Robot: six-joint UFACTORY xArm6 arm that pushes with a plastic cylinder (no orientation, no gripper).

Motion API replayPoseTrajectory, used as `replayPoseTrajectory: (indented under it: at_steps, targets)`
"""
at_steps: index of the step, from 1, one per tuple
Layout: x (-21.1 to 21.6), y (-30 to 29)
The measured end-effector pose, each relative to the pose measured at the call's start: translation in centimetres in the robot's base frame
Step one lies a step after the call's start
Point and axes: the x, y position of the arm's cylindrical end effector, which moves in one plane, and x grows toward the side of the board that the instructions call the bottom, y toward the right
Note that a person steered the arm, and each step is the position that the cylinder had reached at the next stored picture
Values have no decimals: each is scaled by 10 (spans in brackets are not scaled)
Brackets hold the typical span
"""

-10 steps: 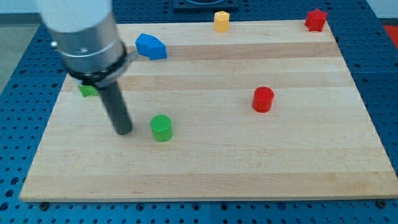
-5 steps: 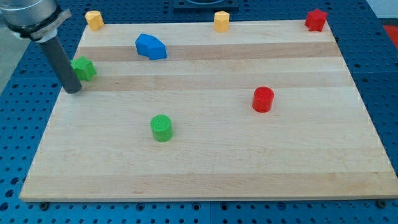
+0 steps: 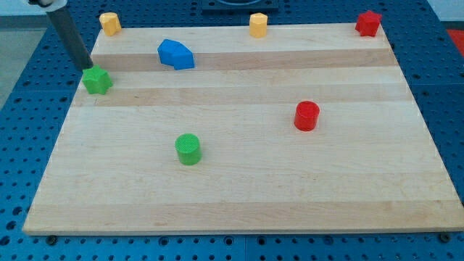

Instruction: Move the green blocks towards the bottom center

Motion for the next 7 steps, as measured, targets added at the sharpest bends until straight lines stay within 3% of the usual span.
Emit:
replayPoseTrajectory:
  at_steps: [3, 6, 7]
  targets:
    - [63, 9]
    - [125, 139]
    - [125, 152]
